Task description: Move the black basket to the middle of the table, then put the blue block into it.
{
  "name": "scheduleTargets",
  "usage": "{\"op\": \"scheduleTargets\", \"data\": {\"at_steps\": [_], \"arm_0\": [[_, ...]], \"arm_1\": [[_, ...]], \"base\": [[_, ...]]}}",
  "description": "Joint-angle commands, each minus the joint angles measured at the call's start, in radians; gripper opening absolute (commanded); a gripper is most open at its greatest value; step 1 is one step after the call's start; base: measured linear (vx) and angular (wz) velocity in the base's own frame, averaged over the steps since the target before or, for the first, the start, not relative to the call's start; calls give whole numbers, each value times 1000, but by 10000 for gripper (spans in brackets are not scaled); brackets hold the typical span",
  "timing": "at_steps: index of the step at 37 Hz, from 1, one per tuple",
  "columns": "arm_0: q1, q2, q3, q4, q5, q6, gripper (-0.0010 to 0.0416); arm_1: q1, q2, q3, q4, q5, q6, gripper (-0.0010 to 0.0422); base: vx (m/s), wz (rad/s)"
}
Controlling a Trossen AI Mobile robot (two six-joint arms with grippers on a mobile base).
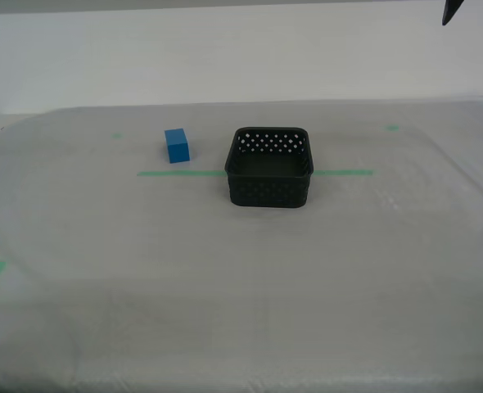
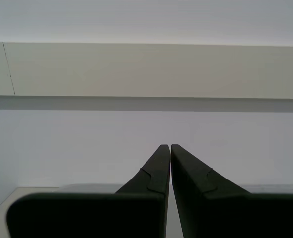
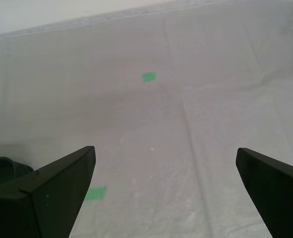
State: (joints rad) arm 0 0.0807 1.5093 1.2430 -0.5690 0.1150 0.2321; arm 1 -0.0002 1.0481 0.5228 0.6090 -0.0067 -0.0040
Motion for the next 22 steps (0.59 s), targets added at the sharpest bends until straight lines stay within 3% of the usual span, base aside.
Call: {"op": "scheduleTargets", "data": {"at_steps": [1,18,22], "arm_0": [[0,-1,1,0,3,-1,397],[0,-1,1,0,3,-1,397],[0,-1,1,1,3,-1,397]], "arm_1": [[0,0,0,6,0,2,0],[0,0,0,6,0,-2,0],[0,0,3,6,0,-74,0]], "base": [[0,0],[0,0],[0,0]]}}
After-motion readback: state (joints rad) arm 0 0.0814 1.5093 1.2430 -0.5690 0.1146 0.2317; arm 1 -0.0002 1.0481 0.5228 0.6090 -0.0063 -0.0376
